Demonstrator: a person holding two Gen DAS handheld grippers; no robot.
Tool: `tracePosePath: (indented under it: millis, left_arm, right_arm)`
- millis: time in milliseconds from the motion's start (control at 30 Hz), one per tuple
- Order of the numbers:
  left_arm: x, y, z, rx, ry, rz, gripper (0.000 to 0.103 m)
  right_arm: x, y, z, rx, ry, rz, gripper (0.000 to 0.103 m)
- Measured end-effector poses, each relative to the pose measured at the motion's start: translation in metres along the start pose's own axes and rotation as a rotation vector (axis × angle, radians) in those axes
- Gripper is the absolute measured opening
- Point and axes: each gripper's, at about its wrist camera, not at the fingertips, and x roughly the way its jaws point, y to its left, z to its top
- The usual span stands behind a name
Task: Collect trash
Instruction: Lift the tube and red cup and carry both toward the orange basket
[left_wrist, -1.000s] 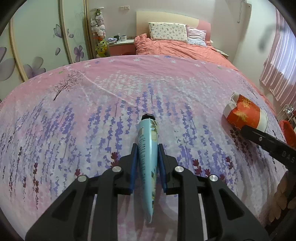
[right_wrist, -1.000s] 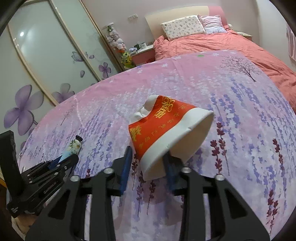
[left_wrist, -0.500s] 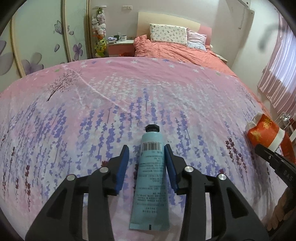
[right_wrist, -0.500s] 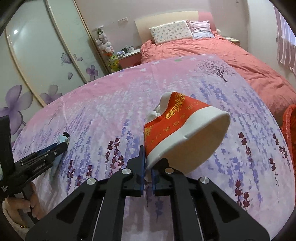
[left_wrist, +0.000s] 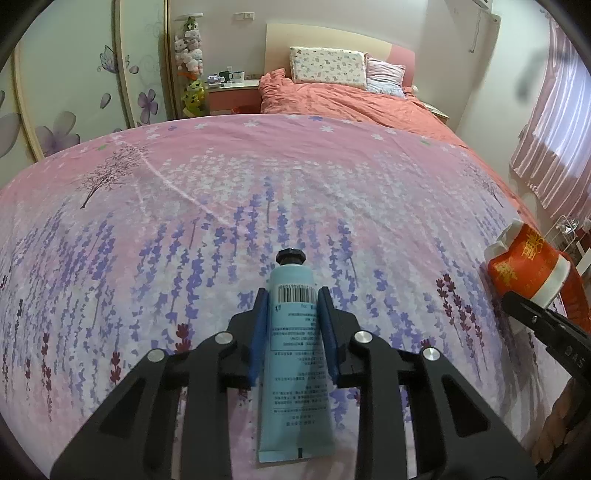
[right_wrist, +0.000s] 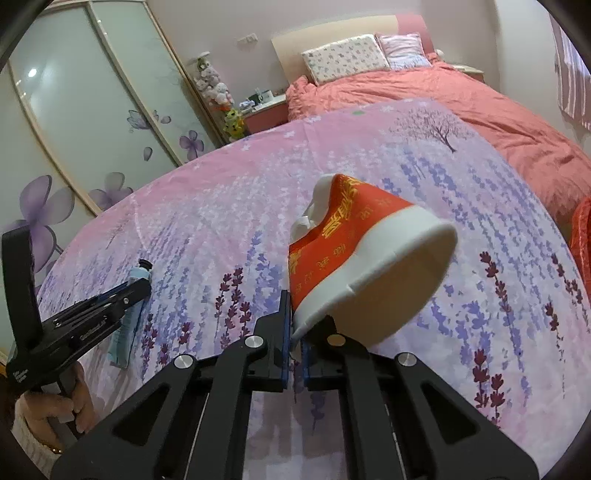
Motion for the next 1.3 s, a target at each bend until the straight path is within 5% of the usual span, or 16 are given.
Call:
tracePosePath:
  millis: [533,1300]
  left_arm:
    - [-0.045,-0.045,0.006,0.056,-0.066,-0.017,0.027]
    - [-0.129,-0.223,0.011,0.297,-0.170,-0.235,0.027]
  right_arm:
    - [-0.068,-0.012,0.007,-0.019,-0.131,-0.018,0.005]
    - [-0.168,-0.084,-0.002,0.097,-0.318,-0.101,0.005]
